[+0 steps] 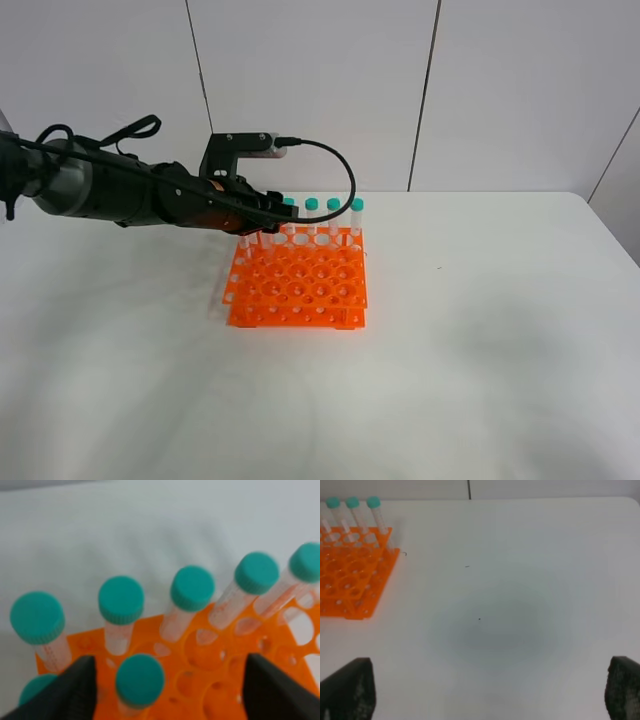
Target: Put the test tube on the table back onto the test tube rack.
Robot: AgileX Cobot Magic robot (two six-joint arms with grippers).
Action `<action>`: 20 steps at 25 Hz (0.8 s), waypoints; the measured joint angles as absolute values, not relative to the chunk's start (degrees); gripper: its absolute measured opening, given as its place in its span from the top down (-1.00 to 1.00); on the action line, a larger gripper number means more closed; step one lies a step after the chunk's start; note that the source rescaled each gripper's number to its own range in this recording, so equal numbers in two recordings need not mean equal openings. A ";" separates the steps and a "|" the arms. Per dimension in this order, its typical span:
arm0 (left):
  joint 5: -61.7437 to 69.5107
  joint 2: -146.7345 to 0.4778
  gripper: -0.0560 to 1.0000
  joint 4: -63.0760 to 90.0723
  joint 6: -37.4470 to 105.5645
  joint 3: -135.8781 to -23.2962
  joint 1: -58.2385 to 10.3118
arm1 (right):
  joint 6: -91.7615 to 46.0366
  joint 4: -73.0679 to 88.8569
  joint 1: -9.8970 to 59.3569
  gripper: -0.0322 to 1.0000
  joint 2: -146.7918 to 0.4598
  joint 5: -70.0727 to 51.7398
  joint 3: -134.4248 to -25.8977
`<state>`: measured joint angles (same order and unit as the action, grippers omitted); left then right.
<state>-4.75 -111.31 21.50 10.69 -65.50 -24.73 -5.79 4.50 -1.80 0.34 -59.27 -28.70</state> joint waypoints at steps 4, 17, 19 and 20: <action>-3.54 -107.65 -0.56 21.50 10.69 -65.50 -24.73 | -5.79 4.50 -1.80 -1.00 0.34 -59.27 -28.70; 25.81 -96.79 -0.89 17.25 10.30 -70.31 -22.83 | -5.79 4.56 -1.80 -1.00 0.34 -59.27 -28.70; 31.36 -96.79 -0.89 16.86 9.68 -70.50 -20.91 | -5.79 4.56 -1.80 -1.00 0.34 -59.27 -28.70; 33.71 -96.79 -0.89 16.65 9.30 -70.57 -19.75 | -5.79 4.61 -1.80 -1.00 0.34 -59.27 -28.70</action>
<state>33.71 -96.79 16.65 9.30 -70.57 -19.75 -5.79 4.61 -1.80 0.34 -59.27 -28.70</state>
